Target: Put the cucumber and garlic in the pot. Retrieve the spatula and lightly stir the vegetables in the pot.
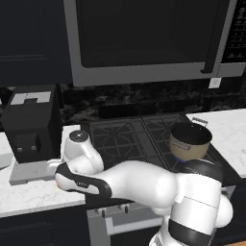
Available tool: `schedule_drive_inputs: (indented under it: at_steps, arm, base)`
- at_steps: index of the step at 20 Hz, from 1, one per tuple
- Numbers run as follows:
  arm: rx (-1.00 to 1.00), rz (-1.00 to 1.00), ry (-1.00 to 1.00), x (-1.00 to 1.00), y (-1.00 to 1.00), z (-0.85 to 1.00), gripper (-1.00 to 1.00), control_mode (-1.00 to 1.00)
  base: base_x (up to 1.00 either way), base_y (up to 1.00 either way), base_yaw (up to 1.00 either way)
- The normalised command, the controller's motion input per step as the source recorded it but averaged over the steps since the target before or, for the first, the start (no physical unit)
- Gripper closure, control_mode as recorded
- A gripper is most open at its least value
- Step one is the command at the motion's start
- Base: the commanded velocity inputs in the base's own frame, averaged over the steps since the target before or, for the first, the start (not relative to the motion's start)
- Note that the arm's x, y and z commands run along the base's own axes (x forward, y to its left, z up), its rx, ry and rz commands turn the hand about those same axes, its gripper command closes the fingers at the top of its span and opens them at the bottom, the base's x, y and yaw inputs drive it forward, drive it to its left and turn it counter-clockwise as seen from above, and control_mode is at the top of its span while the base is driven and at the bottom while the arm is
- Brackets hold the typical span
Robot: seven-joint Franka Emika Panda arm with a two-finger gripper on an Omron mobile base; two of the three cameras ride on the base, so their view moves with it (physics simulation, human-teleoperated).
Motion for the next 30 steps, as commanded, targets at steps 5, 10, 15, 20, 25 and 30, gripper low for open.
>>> schedule_drive_inputs:
  at_steps: [5,10,15,20,25,30]
  arm:
    - [0.0,-0.1,0.07,0.16,0.19,-0.27,-1.0,-1.0]
    - [0.0,-0.07,0.07,0.24,0.26,-0.31,-1.0,-1.0]
    - [0.0,-0.07,0.05,0.17,0.28,-0.21,-1.0,-1.0]
    - [0.0,-0.09,0.06,0.07,0.22,-0.15,-1.0,-1.0]
    - [0.0,-0.07,0.03,0.0,0.01,-0.19,-1.0,-1.0]
    - [0.0,-0.04,0.0,-0.05,-0.04,-0.22,1.0,-1.0]
  base:
    - [0.0,0.0,0.0]
    - [0.0,0.0,0.0]
    - [0.0,0.0,0.0]
    - [0.0,0.0,0.0]
    - [0.0,0.0,0.0]
    - [0.0,0.0,0.0]
